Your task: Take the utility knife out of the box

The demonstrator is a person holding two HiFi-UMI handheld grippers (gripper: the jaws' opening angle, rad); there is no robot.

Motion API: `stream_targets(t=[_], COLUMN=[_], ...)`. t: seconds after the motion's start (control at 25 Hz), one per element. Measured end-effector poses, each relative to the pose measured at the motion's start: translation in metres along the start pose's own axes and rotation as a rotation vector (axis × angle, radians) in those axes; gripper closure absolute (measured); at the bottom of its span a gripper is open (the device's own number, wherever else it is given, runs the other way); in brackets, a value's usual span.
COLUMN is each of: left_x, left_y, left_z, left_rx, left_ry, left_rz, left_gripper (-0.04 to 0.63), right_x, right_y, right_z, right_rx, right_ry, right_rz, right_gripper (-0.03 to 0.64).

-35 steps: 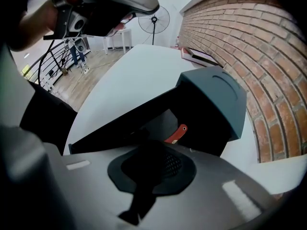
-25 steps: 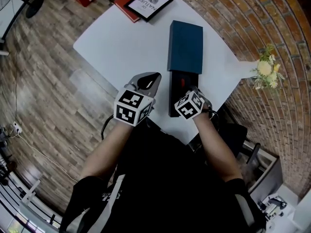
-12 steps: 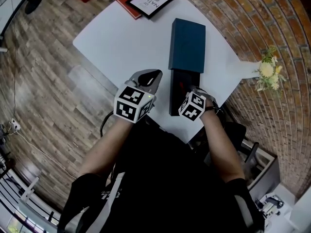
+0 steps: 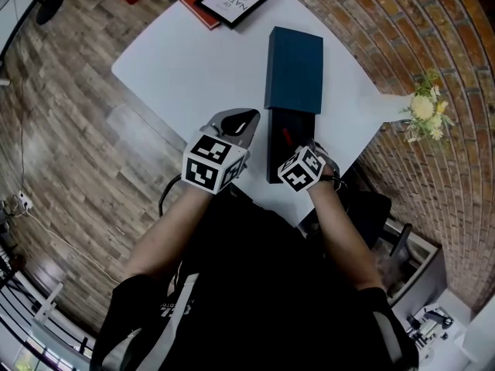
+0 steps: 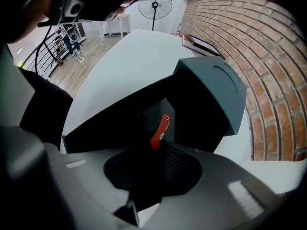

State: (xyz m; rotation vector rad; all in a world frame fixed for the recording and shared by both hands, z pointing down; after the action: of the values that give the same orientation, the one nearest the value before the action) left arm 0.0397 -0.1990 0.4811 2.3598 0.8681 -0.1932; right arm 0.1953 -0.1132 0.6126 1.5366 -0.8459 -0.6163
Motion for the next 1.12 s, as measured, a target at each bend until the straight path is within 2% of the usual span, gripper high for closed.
stream_targets(t=[0.24,0.44,0.48,0.64,0.72,0.88,1.0,1.08,1.12], left_x=[0.0,0.004,0.004,0.002,0.001,0.0,-0.002,-0.004,-0.004], left_y=[0.001,0.002,0.001,-0.001,-0.001,-0.002,-0.003,-0.004,-0.005], left_z=[-0.001,-0.001,-0.001,-0.002,-0.003,-0.003,-0.004,-0.005,-0.005], left_rx=[-0.002,-0.002,-0.002,-0.002,-0.002,-0.003,-0.002,-0.002,-0.002], left_ry=[-0.004,-0.002,0.0,-0.002,-0.004,-0.009,-0.013,-0.016,-0.018], left_rz=[0.0,-0.009,-0.009,-0.001,0.003,0.007,0.009,0.011,0.011], left_gripper=[0.588,0.588,0.588,0.588,0.588,0.588,0.588,0.588,0.588], right_x=[-0.002,0.001,0.002,0.004,0.005,0.005,0.001,-0.006,-0.01], right_y=[0.0,-0.006,-0.008,-0.009,-0.01,-0.005,-0.002,-0.002,-0.003], right_z=[0.0,-0.001,-0.001,-0.003,-0.003,-0.004,-0.002,0.002,0.004], right_rx=[0.04,0.089,0.093,0.079,0.079,0.033,0.001,0.027,0.053], right_ry=[0.01,0.05,0.057,0.068,0.057,-0.01,-0.058,-0.089,-0.096], right_rz=[0.019,0.071,0.08,0.08,0.058,0.038,0.036,0.066,0.089], right_gripper=[0.566,0.598,0.617,0.617,0.608,0.527,0.53,0.543,0.527])
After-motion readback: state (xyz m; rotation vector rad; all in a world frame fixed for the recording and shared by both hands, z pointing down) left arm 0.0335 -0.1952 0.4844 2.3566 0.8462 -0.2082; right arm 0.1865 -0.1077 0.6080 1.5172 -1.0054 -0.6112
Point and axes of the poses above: the fingertips, and each gripper's own axes: y forward along the fingers, x to its right, z out of its top, the point moved 5 cm from there along -y, backward along the fingers, and after that the axes turned 12 degrees about z, right-handed, at the moved point
